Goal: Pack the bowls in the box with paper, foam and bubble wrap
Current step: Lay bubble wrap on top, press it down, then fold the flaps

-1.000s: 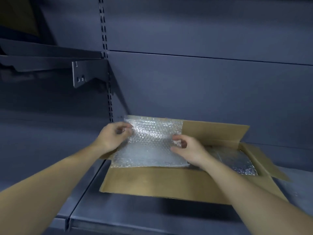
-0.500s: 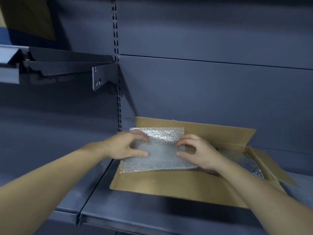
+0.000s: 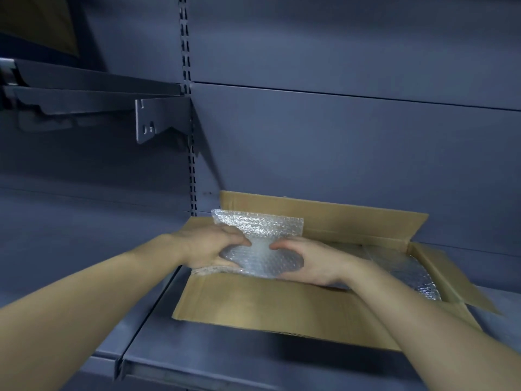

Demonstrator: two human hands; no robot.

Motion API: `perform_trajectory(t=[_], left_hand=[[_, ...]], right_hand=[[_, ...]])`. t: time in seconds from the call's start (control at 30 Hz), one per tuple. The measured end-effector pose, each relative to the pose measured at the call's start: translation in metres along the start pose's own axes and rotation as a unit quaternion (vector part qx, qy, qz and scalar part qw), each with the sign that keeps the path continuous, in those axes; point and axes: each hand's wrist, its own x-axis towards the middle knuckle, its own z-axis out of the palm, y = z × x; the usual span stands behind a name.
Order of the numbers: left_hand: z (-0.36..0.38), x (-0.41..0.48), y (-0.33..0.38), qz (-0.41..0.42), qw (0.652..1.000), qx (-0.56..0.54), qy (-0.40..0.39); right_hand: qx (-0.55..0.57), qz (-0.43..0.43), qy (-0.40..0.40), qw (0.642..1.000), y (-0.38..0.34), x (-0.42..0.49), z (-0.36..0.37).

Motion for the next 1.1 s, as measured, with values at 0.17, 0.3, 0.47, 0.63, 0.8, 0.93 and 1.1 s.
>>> perform_trajectory(t=[0.17,0.3,0.47,0.63,0.8,0.93,1.1], left_hand=[[0.002,-0.003,-0.001,0.010,0.996,-0.042,0.073],[-0.006,-0.011,-0.010,0.024,0.986,-0.108,0.123],[-0.017,-0.019,-0.016,-0.009,0.998,-0.065,0.003],[-0.019,-0.008,-0.001,-0.003,0.995,0.098,-0.031],[-0.011,-0.003,0.003,0.007,0.983,0.181,-0.023],[-0.015,-0.004,0.006,-0.020,0.982,0.183,-0.049],[-0.023,-0.011,-0.002,-0.021,0.998,0.005,-0.052]], right_hand=[[-0.025,-0.007,0.007,1.000,0.000,0.008,0.003],[0.002,-0.004,0.032,0.999,0.002,0.005,-0.007],[-0.077,-0.015,-0.008,0.997,0.001,0.010,-0.006],[-0.121,-0.012,-0.045,0.991,0.001,0.022,0.005],[-0.125,-0.003,-0.062,0.990,0.003,0.028,0.008],[-0.106,-0.003,-0.053,0.993,0.002,0.027,0.008],[-0.104,0.001,-0.056,0.993,0.005,0.025,0.006]])
